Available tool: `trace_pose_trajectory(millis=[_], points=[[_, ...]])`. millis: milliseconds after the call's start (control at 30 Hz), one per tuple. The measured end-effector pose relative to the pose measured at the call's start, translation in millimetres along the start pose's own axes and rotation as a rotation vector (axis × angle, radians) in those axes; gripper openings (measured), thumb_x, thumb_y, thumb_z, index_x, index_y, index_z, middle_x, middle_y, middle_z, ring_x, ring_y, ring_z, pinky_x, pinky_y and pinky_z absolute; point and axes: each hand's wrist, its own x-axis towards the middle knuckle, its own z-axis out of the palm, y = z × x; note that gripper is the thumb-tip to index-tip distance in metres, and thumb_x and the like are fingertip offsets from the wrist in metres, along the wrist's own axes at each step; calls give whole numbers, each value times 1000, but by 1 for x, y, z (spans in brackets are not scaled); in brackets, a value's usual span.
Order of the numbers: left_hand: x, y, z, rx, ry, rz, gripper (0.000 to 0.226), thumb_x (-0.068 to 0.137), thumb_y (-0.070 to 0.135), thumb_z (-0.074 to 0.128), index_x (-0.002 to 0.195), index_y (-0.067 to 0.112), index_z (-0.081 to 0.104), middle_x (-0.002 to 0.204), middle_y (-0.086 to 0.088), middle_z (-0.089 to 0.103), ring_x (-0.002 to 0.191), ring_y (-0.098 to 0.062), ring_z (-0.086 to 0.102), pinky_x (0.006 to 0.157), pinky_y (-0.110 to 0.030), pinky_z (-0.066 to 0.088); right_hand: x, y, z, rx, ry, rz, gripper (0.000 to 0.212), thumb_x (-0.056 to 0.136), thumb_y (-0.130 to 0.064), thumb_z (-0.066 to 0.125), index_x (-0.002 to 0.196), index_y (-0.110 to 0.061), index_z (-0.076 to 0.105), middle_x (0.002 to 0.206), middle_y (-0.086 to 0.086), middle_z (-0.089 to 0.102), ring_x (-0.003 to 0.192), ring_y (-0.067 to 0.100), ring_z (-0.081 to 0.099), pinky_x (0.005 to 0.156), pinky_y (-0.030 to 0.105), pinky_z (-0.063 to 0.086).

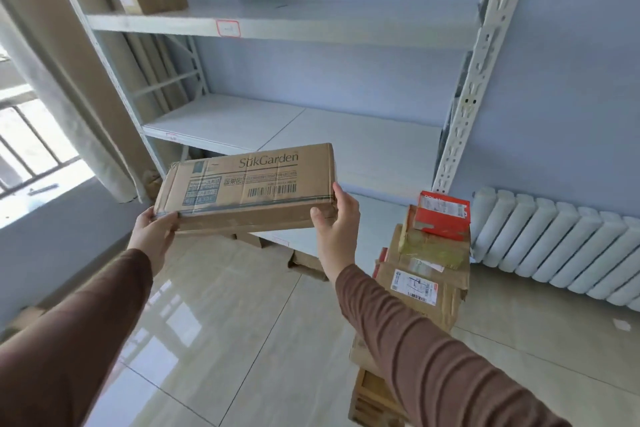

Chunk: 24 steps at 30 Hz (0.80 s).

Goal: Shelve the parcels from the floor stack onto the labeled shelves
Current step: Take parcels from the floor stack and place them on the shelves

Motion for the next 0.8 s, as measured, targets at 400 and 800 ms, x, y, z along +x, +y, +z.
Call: trace_pose_trajectory(millis=[400,800], points=[[48,121,-49,-225,77,175,19,101,41,57,100,23,53,99,2,64,83,-14,59,69,-34,42,158,-83,123,152,-92,-5,62,90,-28,66,148,-18,46,142,5,47,133,19,47,117,44,38],[126,229,-185,-348,-45,216,50,70,47,88,111,27,68,114,-12,70,93,-21,67,79,-26,58,270,-240,308,357,-290,-219,58,90,-27,65,145,-19,47,138,1,50,128,19,52,109,34,45]])
